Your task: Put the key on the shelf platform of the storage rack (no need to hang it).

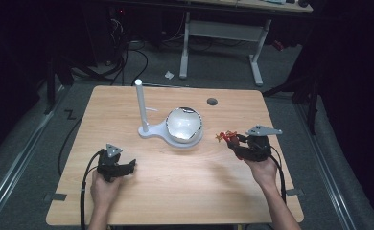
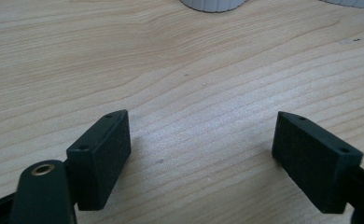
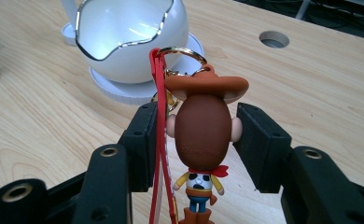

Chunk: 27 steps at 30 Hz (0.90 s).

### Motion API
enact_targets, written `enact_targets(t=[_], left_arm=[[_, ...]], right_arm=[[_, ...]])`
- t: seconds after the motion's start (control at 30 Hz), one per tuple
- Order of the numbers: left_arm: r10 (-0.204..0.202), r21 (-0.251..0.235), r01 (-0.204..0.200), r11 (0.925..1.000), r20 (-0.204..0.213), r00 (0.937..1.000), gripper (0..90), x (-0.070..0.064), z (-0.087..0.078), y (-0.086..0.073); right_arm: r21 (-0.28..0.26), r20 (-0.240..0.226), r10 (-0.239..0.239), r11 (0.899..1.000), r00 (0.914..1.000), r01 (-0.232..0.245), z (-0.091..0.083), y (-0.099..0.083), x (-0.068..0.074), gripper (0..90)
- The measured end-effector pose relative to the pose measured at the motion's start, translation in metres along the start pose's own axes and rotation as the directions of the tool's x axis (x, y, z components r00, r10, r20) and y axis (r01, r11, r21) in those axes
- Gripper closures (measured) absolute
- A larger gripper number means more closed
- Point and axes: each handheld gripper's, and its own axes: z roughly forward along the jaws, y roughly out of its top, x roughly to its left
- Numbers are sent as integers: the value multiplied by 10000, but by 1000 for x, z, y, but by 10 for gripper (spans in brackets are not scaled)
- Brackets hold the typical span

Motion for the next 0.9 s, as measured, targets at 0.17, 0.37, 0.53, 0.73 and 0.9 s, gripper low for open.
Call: enact_targets(t=[0.17,0.37,0.53,0.73,0.9], left_arm=[[2,0,-2,10000,0,10000,198,0,0,0],[2,0,-2,10000,0,10000,198,0,0,0],[3,-2,-3,10000,-5,10000,198,0,0,0],[6,0,-6,10000,1,10000,198,0,0,0],[6,1,-6,10000,1,10000,197,0,0,0]], right_arm=[[35,-314,-172,9998,9994,173,3,10,6,518],[-89,-573,-435,9990,9974,431,5,21,11,518],[-159,-714,-671,9977,9952,661,6,32,16,518],[-191,-912,-845,9964,9922,831,9,42,20,518],[-323,-1189,-892,9958,9889,860,12,52,25,518]])
